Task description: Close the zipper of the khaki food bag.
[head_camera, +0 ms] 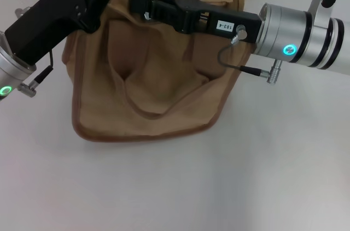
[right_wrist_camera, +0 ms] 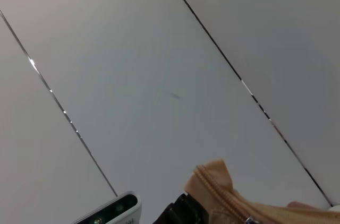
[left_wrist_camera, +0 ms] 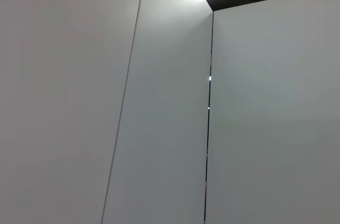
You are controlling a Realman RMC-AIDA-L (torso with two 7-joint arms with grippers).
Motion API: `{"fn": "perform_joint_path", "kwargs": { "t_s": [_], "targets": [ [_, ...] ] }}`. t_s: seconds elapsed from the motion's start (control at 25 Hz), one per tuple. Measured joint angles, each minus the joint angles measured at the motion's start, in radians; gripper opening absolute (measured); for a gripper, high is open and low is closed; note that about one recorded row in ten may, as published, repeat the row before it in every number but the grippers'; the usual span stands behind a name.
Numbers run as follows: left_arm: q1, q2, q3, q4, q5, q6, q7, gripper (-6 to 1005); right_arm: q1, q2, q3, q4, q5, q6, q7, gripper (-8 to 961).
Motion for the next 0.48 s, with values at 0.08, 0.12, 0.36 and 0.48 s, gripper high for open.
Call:
{"fn": "perform_joint_path", "kwargs": {
  "t_s": [0.08,0.12,0.36,0.48],
  "targets": [
    [0.003,0.0,-0.002,0.0,0.0,0.0,0.001,27,-0.004,0.0,0.0,-0.001,0.0,0.0,0.001,114],
    [0.005,0.0,-0.004,0.0,0.0,0.0,0.001,27,-0.007,0.0,0.0,-0.001,0.0,-0.003,0.001,109],
    [0.018,0.001,-0.008,0.0,-0.002,0.002,0.001,26,-0.03,0.0,0.002,-0.016,-0.001,-0.02,0.001,80],
    [0.025,0.002,-0.008,0.0,-0.002,0.002,0.003,26,-0.047,0.0,0.008,-0.025,-0.001,-0.021,0.004,55]
  ]
}}
